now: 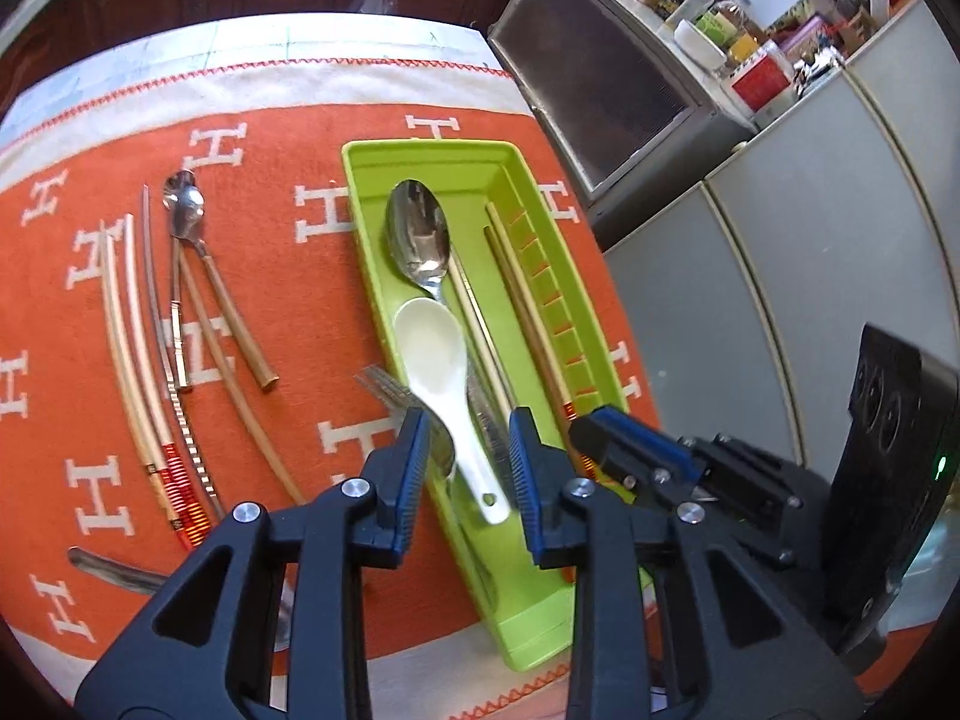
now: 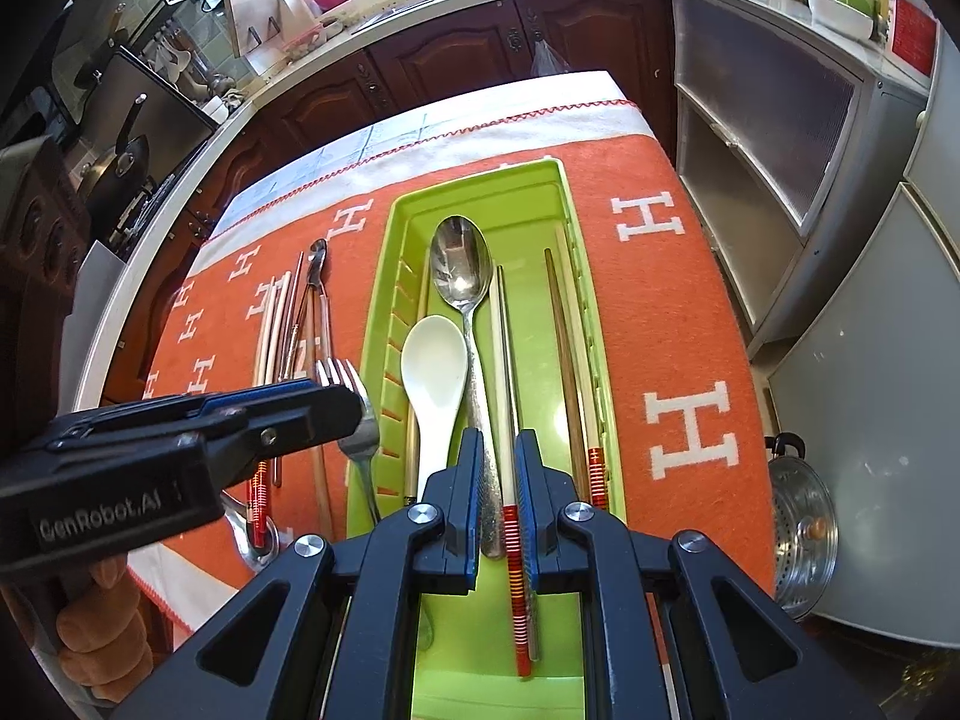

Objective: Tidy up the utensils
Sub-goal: 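Lower the fork and steel chopstick into the tray and open both tools, then move both open tools back over the remaining utensils on the blanket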

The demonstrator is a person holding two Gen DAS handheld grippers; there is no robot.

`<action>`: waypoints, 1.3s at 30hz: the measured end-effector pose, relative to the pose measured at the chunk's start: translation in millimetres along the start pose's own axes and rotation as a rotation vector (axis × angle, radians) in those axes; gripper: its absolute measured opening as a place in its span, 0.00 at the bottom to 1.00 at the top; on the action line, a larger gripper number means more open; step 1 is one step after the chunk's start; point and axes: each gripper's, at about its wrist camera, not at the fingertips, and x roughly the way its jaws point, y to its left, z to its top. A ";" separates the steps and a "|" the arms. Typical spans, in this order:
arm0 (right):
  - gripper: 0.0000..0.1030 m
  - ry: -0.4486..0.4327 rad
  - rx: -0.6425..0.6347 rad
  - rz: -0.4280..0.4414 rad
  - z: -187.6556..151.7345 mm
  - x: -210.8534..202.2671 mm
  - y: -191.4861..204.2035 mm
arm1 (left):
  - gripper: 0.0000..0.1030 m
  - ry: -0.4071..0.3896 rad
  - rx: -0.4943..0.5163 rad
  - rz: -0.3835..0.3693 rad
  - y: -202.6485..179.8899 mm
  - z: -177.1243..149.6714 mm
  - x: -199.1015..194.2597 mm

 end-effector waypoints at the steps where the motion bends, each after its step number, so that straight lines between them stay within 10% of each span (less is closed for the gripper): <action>1: 0.11 0.000 0.000 0.001 0.1 -0.2 -1.0 | 0.23 0.006 -0.009 -0.013 1.2 1.7 2.3; 39: 0.11 0.014 0.019 0.004 -0.7 3.7 -11.1 | 0.23 0.009 -0.047 -0.046 6.9 7.2 17.0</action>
